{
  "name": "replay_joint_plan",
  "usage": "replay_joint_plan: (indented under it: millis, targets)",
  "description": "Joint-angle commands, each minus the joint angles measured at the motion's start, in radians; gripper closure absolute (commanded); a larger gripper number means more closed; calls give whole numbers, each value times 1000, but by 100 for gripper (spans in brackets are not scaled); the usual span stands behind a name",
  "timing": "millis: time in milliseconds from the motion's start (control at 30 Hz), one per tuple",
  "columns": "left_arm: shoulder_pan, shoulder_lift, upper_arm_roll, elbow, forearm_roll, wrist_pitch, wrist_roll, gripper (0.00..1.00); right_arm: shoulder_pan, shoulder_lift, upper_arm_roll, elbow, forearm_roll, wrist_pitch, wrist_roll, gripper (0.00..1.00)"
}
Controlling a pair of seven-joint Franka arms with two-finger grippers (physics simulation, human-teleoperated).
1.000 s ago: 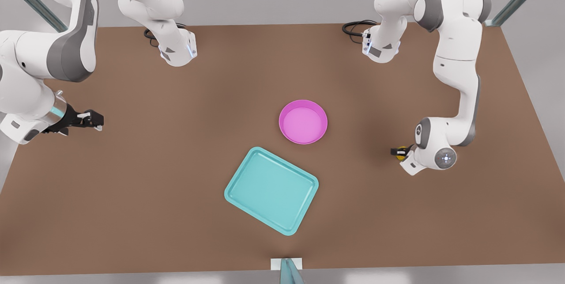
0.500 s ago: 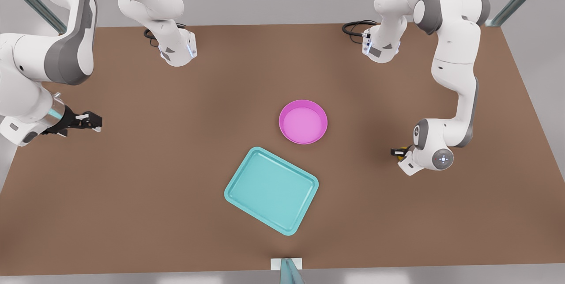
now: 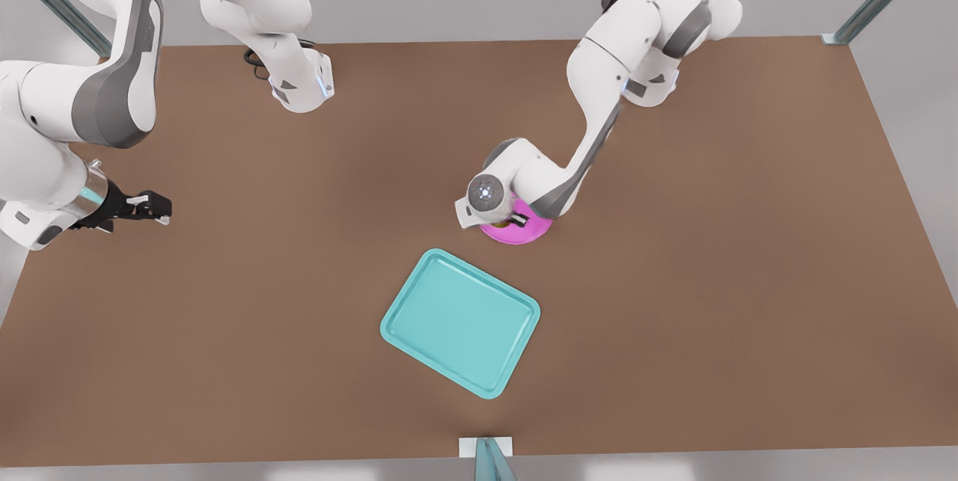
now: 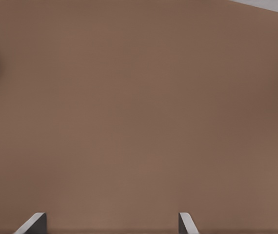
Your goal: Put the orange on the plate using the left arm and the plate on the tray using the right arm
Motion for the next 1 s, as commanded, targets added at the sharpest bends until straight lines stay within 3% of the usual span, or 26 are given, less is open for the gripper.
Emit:
replay_joint_plan:
  millis: [0, 133, 167, 267, 300, 333, 367, 400, 433, 567, 600, 633, 700, 967]
  targets:
    - [-18, 19, 1, 6, -19, -57, -542, 35, -1, 4, 0, -1, 1, -1, -5, 0]
    - [-14, 27, 11, 3, -8, -59, -529, 35, -2, 15, 0, -1, 19, -4, -6, 0]
    - [-14, 22, 13, -25, 0, -65, -530, 0, -5, 17, 0, -1, 19, -6, -6, 0]
    - [-13, -17, 14, -63, 64, -324, -533, 0, -21, 79, 0, -27, 166, -12, 3, 0]
    - [-13, -74, 27, -63, 69, -488, -521, 0, -16, 124, 0, -29, 242, -4, 5, 0]
    - [-4, -214, 74, -22, 52, -680, -477, 0, 9, 138, 4, -56, 305, 34, 75, 0]
    - [2, -341, 217, 85, 26, -835, -311, 0, 67, 133, 6, -128, 355, 127, 132, 0]
    - [4, -347, 375, 266, 6, -964, -176, 0, 122, 129, 8, -239, 392, 290, 146, 0]
    - [5, -347, 487, 337, -7, -958, -104, 0, 197, 129, 8, -321, 446, 451, 195, 0]
    - [76, -357, 636, 409, -135, -847, -110, 0, 358, 113, 11, -490, 507, 733, 328, 0]
    - [156, -392, 546, 391, -139, -791, -119, 0, 377, 107, 12, -553, 564, 808, 328, 0]
    - [369, -447, 286, 342, -126, -671, -118, 0, 407, 107, 20, -607, 620, 879, 328, 0]
    - [479, -599, 186, 73, -111, -422, -110, 0, 447, 128, 38, -633, 700, 881, 328, 0]
    - [490, -531, 191, 102, -60, -461, -116, 0, 472, 268, 173, -613, 782, 885, 311, 0]
